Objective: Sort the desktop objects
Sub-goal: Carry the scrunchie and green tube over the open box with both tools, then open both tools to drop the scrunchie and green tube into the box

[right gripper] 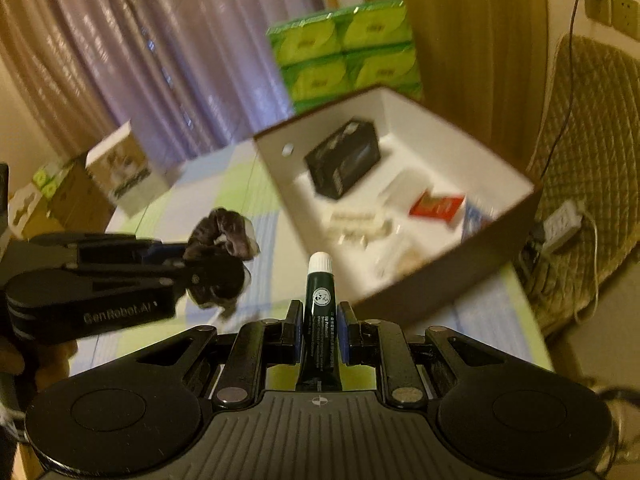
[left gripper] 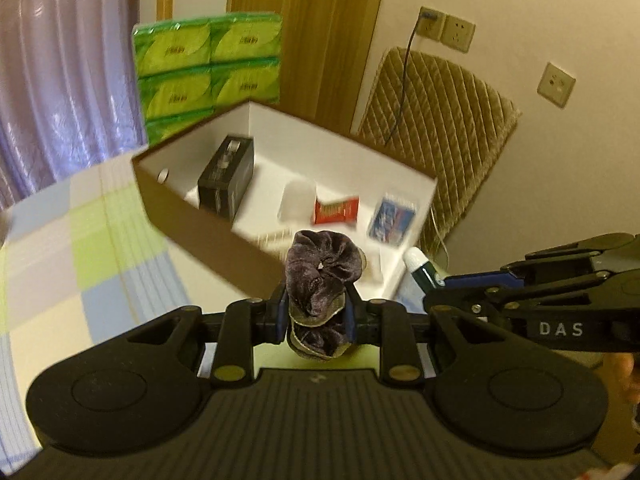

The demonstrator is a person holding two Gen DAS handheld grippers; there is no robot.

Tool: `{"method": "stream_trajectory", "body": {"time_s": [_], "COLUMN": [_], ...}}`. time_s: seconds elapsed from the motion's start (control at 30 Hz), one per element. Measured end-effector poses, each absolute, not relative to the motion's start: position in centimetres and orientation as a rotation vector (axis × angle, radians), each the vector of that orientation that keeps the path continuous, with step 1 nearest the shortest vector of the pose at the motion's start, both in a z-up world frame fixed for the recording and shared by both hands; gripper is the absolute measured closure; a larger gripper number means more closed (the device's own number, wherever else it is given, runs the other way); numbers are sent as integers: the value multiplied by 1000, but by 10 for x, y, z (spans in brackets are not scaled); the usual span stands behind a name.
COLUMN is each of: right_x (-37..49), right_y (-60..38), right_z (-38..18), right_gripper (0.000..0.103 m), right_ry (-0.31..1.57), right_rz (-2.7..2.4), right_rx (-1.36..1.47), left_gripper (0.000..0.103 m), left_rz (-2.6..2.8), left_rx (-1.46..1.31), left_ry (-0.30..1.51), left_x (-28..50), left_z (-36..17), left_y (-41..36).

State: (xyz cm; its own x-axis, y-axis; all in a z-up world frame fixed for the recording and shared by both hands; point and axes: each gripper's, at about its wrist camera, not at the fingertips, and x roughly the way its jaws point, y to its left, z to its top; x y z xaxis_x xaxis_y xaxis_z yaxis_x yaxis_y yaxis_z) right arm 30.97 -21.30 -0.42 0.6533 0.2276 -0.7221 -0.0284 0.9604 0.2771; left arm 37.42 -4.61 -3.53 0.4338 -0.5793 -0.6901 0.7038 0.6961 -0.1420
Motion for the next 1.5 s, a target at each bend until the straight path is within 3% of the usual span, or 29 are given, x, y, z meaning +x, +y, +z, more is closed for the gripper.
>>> {"method": "stream_trajectory", "body": {"time_s": [0.33,0.67,1.1,1.4,1.5], "right_x": [407,495,534,540,541], "right_y": [-258,-297,-311,-316,-316], "right_z": [-13,-57,-86,-91,-92], "right_gripper": [89,89,89,89,89], "right_ry": [813,899,961,970,972], "right_rz": [51,-28,-56,-57,-58], "right_rx": [219,194,165,168,169], "left_gripper": [81,81,78,67,52], "left_rz": [-785,-734,-689,-678,-686], "left_rx": [267,339,398,413,413], "left_ry": [767,908,983,956,951], "left_x": [459,557,599,599,598], "left_z": [-40,-90,-136,-133,-131], "left_y": [-120,-189,-225,-227,-226]}}
